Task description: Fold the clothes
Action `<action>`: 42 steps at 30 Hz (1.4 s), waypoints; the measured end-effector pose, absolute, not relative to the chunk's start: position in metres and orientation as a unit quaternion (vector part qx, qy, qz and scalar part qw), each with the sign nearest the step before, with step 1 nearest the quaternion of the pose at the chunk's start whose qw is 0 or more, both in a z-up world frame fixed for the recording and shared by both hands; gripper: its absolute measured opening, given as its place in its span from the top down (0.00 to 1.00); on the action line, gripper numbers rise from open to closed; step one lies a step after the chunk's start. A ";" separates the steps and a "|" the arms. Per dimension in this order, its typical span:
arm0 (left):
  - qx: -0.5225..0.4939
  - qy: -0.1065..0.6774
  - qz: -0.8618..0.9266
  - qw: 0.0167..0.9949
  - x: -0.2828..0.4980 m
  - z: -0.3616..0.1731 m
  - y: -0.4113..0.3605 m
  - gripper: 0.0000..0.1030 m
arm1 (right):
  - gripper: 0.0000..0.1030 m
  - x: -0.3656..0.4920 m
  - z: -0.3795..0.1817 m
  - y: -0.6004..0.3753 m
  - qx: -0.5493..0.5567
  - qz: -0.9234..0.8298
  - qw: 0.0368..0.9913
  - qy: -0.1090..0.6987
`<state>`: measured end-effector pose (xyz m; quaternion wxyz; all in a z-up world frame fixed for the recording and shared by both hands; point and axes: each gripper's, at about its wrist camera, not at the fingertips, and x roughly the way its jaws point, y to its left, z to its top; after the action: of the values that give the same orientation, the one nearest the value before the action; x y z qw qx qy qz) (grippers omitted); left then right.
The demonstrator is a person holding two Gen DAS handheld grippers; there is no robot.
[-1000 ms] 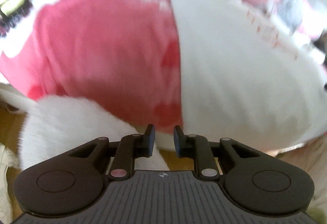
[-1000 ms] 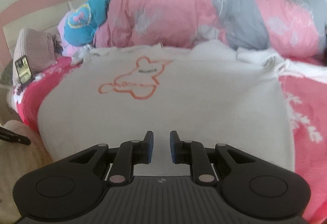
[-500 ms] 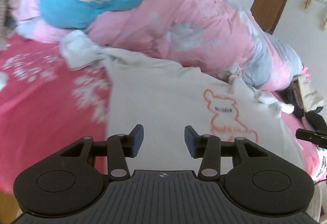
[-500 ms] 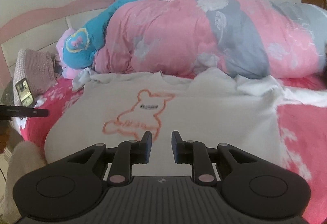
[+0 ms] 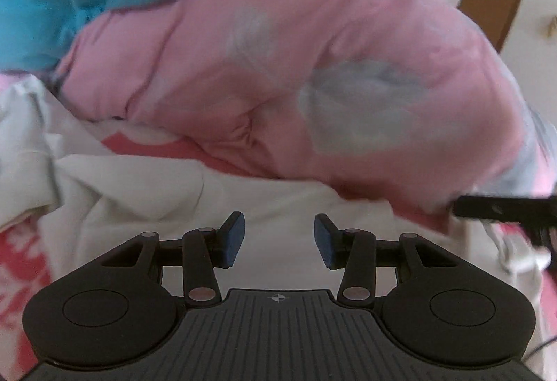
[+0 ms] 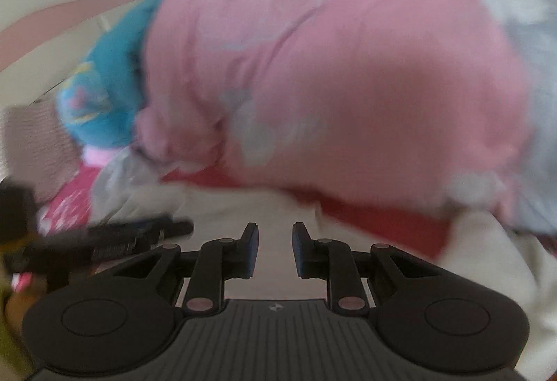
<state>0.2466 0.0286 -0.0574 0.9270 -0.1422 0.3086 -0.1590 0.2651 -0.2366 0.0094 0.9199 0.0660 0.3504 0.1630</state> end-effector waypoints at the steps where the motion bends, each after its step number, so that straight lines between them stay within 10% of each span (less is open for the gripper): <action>1: -0.145 0.305 -0.159 0.928 0.250 -0.061 0.028 0.57 | 0.78 0.287 0.005 -0.234 0.068 0.152 0.922 0.351; 16: -0.177 0.309 -0.170 0.919 0.269 -0.079 0.049 0.58 | 0.82 0.473 -0.030 -0.239 0.100 0.090 0.932 0.338; 24: -0.195 0.304 -0.153 0.920 0.265 -0.076 0.062 0.58 | 0.59 0.393 -0.024 -0.225 0.008 0.193 0.894 0.404; 35: -0.224 0.303 -0.143 0.915 0.261 -0.080 0.079 0.58 | 0.59 0.385 -0.081 -0.169 -0.098 0.261 0.843 0.460; 37: -0.231 0.297 -0.140 0.916 0.264 -0.081 0.077 0.58 | 0.65 0.405 -0.092 -0.170 -0.070 0.268 0.830 0.485; 39: -0.230 0.283 -0.137 0.921 0.260 -0.077 0.077 0.58 | 0.95 0.395 -0.086 -0.164 -0.095 0.297 0.830 0.463; 42: -0.231 0.254 -0.132 0.930 0.254 -0.070 0.079 0.57 | 0.95 0.363 -0.069 -0.152 -0.143 0.292 0.859 0.396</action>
<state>0.2536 0.0795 -0.0700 0.9297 -0.2312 0.2542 -0.1322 0.3629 -0.1517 -0.0687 0.8587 -0.1432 0.3962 0.2918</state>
